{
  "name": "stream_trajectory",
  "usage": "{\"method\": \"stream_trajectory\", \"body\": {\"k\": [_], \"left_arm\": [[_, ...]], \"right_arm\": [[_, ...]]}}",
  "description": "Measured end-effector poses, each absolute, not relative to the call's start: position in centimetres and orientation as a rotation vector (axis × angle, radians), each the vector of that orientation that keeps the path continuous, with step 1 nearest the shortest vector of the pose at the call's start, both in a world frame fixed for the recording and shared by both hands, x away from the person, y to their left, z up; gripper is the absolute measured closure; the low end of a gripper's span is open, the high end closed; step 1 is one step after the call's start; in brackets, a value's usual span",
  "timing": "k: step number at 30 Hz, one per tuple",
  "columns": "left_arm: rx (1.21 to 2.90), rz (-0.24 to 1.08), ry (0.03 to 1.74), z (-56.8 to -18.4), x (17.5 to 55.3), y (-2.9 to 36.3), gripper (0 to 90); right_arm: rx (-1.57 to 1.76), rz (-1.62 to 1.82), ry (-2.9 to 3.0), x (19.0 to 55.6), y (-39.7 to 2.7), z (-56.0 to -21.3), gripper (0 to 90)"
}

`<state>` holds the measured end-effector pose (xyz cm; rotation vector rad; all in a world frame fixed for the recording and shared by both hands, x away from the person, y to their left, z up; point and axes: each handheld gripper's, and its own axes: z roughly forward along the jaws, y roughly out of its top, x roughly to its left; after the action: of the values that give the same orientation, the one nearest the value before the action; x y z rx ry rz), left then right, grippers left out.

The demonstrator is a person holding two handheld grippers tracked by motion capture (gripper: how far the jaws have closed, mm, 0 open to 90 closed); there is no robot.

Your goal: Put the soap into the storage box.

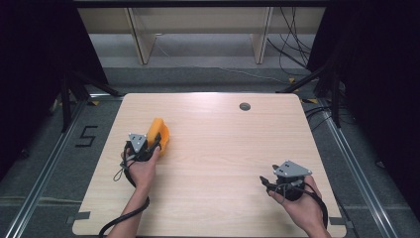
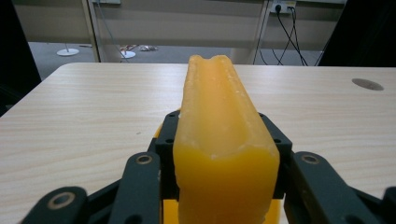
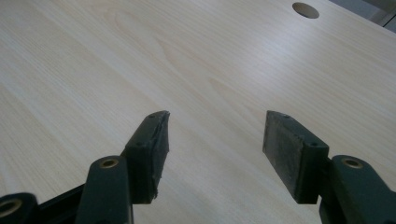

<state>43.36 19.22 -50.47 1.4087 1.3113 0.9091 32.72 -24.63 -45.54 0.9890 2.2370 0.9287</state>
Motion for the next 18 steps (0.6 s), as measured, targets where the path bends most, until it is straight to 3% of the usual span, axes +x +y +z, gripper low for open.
{"method": "stream_trajectory", "body": {"k": [11, 18], "left_arm": [[1.466, 0.883, 1.310, -50.30, 43.54, 19.31, 57.2], [1.599, 0.821, 1.294, -49.62, 44.02, 19.56, 36.9]], "right_arm": [[1.001, 0.926, 2.241, 32.69, -24.50, -45.61, 40.9], [1.004, 0.922, 2.270, 32.71, -24.59, -45.71, 39.6]]}}
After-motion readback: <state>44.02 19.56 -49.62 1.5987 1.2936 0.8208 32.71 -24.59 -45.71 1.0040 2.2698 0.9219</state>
